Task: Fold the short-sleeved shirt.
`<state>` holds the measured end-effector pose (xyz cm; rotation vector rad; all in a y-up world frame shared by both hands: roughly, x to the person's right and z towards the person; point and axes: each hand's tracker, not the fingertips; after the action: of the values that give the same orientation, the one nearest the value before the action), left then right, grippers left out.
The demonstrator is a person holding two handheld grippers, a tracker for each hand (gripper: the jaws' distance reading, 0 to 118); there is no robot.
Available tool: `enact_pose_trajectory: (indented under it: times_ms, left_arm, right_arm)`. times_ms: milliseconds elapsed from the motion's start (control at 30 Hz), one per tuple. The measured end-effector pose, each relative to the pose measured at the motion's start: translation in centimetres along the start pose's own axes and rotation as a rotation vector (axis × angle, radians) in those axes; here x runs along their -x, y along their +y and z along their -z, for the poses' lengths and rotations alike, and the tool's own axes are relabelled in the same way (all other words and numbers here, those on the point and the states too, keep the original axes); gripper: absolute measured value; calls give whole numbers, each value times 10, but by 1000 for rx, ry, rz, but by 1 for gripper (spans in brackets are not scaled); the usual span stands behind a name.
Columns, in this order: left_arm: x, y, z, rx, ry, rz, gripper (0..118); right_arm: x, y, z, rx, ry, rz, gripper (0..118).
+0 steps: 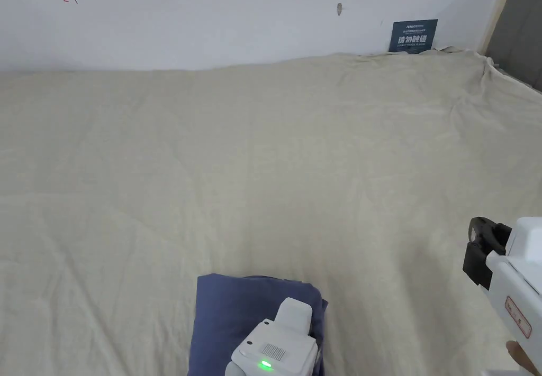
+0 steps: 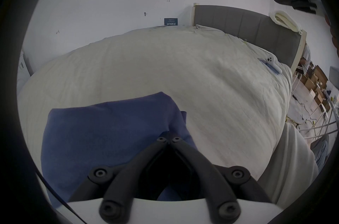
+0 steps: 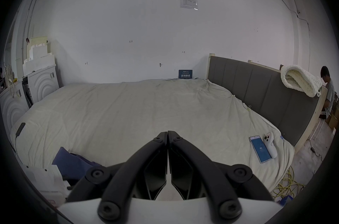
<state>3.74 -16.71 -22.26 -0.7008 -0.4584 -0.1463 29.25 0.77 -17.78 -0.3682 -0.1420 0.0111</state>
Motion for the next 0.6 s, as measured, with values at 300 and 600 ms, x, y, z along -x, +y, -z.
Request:
enact_pose_trajectory:
  times_ms: [300,600]
  left_arm:
    - [-12,-6,5,20,-34,-55,0]
    - [2,21,-25,-93,-43,-90,0]
  right_arm:
    - [-1,-1,0,6,-1,0,0]
    - [2,2,-3,-12,5,-1,0]
